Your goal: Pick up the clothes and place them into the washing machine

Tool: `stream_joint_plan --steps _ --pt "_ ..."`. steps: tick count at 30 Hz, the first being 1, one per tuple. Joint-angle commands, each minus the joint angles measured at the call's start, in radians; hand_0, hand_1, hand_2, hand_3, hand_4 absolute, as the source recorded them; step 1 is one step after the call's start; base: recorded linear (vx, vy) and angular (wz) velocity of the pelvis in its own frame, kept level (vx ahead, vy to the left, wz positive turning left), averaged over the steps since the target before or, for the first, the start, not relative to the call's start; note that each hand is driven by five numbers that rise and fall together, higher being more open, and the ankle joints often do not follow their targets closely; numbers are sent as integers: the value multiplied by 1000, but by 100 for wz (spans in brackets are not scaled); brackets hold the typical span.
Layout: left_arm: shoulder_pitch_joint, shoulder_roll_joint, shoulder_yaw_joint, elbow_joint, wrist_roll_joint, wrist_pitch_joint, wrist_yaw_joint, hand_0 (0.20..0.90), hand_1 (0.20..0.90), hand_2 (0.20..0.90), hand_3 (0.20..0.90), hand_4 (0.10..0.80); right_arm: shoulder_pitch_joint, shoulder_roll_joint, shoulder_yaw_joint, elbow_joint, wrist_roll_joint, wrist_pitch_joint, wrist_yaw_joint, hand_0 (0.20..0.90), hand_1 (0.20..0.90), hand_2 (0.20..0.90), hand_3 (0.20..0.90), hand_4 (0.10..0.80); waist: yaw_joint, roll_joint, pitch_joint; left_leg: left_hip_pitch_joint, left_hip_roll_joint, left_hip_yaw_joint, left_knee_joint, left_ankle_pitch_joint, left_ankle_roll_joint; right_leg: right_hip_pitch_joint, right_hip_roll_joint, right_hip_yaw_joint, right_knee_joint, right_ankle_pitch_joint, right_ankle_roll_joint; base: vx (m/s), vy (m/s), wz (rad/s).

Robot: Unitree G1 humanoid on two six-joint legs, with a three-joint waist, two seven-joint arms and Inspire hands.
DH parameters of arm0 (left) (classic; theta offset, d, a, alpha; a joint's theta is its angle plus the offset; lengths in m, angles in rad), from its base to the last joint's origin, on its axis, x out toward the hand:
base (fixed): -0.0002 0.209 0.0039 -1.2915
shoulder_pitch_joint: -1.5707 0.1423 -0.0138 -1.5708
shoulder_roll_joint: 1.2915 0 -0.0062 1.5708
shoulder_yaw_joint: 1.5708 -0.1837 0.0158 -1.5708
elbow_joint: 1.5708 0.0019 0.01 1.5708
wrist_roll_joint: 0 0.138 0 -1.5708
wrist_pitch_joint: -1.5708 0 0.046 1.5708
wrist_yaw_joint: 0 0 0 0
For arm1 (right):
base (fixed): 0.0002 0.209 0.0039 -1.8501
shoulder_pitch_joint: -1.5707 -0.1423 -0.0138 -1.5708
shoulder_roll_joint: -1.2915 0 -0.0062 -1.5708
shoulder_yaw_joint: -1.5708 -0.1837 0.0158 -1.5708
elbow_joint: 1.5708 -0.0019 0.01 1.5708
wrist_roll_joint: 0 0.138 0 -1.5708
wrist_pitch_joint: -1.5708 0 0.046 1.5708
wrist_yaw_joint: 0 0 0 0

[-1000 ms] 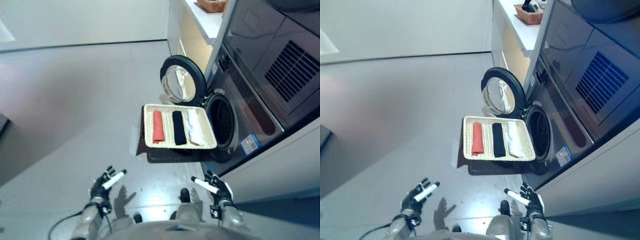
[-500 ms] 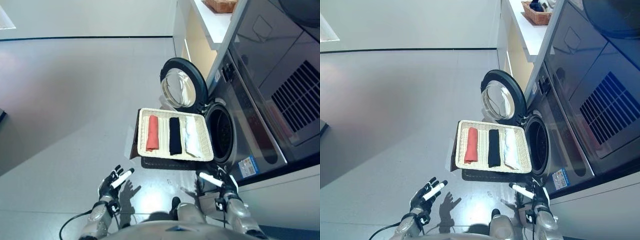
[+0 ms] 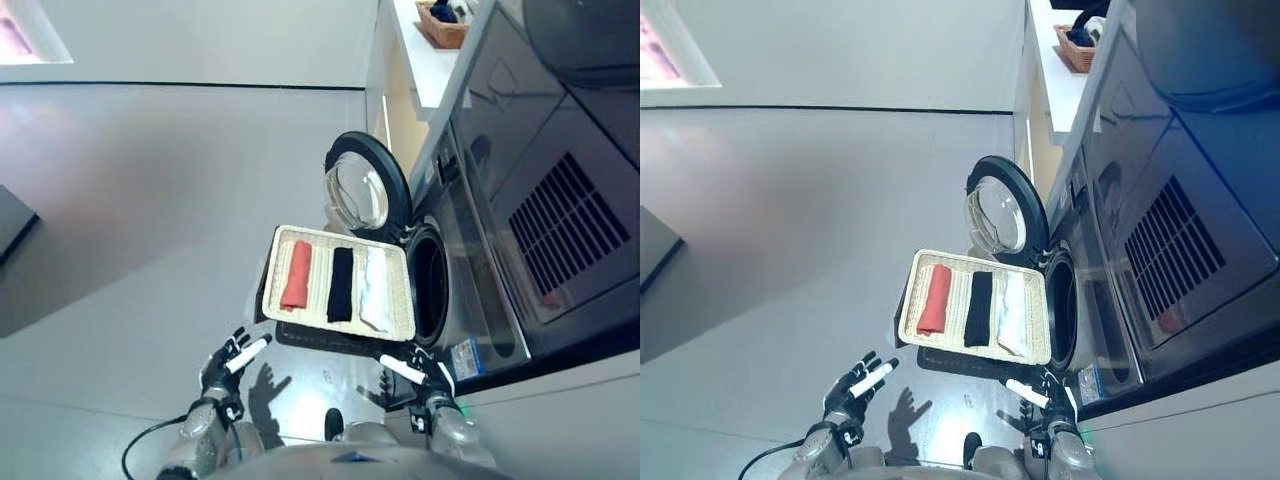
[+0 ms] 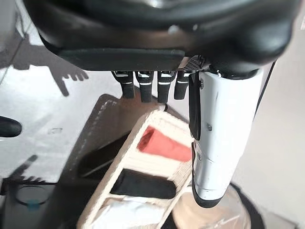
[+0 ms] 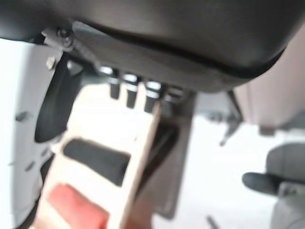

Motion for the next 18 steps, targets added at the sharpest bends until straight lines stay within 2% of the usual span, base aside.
stream_joint_plan --steps 1,3,6,7,8,11,13,14,15,18 --pt "-14 46 27 -103 -5 -71 -14 900 900 900 900 800 -24 -102 -40 -60 9 -79 -20 900 900 900 900 800 37 3 15 -16 5 0 -195 133 31 122 -30 50 -22 -11 124 314 147 2" --pt "0 49 32 -99 -2 -71 -22 900 900 900 900 800 -18 -103 -45 -52 -5 -79 -16 900 900 900 900 800 61 28 8 -57 -4 -27 -319 197 20 177 -21 75 -45 -35 132 369 161 -22" --pt "20 51 43 -102 0 -71 -32 900 900 900 900 800 -9 -100 -54 -51 -19 -74 -10 900 900 900 900 800 79 39 1 -66 -25 -7 -368 242 6 249 -33 109 -61 -71 143 349 167 -27" --pt "26 52 48 -105 -2 -68 -37 900 900 900 900 800 -4 -94 -57 -54 -23 -70 -3 900 900 900 900 800 77 43 -11 -57 -24 9 -359 225 17 269 -42 120 -61 -90 151 312 217 -53" --pt "33 53 48 -105 -3 -68 -38 900 900 900 900 800 3 -86 -59 -54 -23 -68 -3 900 900 900 900 800 76 37 -21 -52 -32 26 -344 211 24 286 -69 122 -62 -97 161 292 247 -70" --pt "31 71 67 -115 -2 -76 -33 900 900 900 900 800 -11 -65 -57 -49 -19 -60 5 900 900 900 900 800 83 25 -42 -60 -55 60 -293 170 52 271 -123 145 -35 -81 189 262 202 -93" --pt "31 81 85 -130 -8 -83 -21 900 900 900 900 800 -22 -60 -41 -63 -29 -56 7 900 900 900 900 800 88 17 -50 -61 -57 93 -288 153 63 246 -149 151 -29 -63 205 125 122 -65" --pt "32 81 85 -130 -7 -83 -21 900 900 900 900 800 -22 -60 -41 -64 -29 -56 6 900 900 900 900 800 89 16 -51 -61 -57 95 -288 152 63 245 -150 152 -29 -63 205 104 132 -46" --pt "26 88 91 -142 -6 -94 -10 900 900 900 900 800 -29 -53 -36 -73 -28 -54 6 900 900 900 900 800 91 6 -55 -63 -64 119 -286 139 72 228 -172 154 -38 -35 224 115 122 -45" --pt "23 89 91 -143 -9 -96 -7 900 900 900 900 800 -34 -49 -39 -69 -30 -50 5 900 900 900 900 800 90 -6 -63 -69 -80 136 -269 109 83 222 -202 146 -52 9 247 113 120 -41"
